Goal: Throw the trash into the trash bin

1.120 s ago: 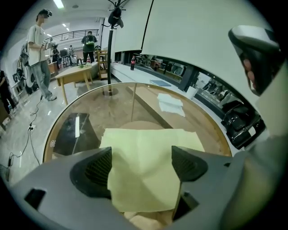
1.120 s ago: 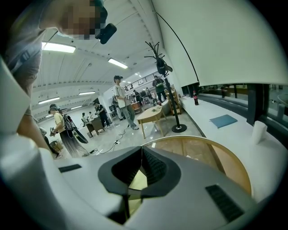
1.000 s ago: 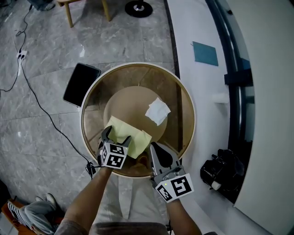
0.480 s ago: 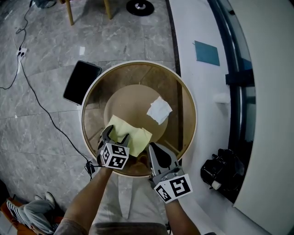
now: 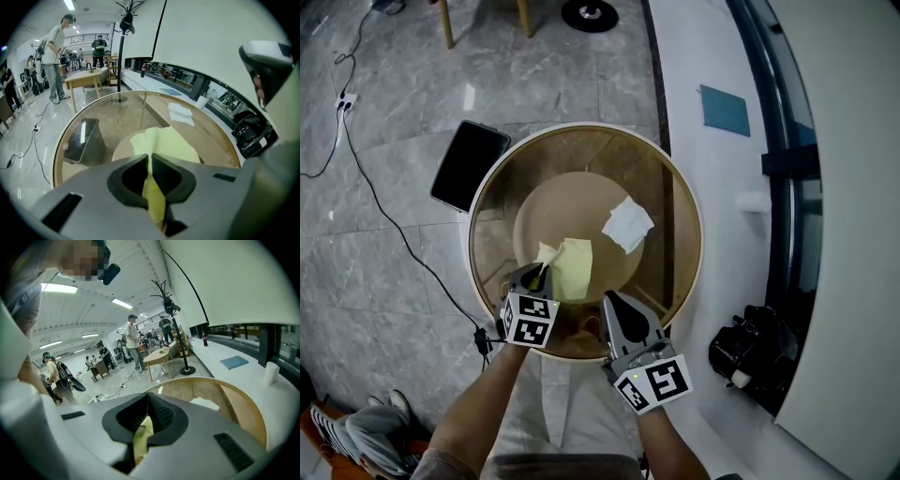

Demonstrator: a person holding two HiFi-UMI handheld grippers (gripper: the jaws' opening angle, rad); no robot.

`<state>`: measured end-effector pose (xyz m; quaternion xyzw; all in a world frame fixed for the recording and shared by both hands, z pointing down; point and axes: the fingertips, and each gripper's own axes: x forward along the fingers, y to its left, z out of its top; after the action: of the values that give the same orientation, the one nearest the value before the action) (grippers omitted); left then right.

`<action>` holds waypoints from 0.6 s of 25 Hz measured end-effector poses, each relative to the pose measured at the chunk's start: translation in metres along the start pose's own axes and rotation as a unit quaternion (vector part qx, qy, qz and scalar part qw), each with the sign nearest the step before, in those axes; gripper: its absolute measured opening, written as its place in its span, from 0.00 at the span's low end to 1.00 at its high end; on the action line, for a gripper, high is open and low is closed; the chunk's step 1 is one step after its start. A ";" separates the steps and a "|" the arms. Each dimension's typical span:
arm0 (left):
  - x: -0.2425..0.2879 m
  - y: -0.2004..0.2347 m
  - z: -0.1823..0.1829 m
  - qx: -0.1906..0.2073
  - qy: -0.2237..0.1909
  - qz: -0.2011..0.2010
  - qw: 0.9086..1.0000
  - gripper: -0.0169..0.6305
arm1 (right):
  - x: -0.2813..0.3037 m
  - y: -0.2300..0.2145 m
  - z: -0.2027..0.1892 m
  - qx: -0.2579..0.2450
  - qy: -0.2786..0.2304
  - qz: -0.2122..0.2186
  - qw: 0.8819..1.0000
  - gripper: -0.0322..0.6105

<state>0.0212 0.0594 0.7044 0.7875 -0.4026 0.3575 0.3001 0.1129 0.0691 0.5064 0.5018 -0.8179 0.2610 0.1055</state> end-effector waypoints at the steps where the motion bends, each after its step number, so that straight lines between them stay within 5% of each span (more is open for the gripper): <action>1: -0.003 0.000 0.005 -0.003 -0.007 -0.002 1.000 0.08 | 0.001 0.001 0.001 -0.001 0.000 0.001 1.000 0.08; 8: -0.039 -0.001 0.045 -0.011 -0.043 -0.012 0.999 0.08 | 0.005 0.013 0.018 -0.003 -0.001 0.002 1.000 0.08; 15: -0.122 0.010 0.127 -0.004 -0.091 -0.015 0.996 0.08 | -0.004 0.033 0.072 -0.014 -0.016 0.009 1.000 0.08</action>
<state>0.0021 0.0097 0.5364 0.8215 -0.4176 0.2780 0.2710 0.0918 0.0456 0.4334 0.4972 -0.8274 0.2425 0.0968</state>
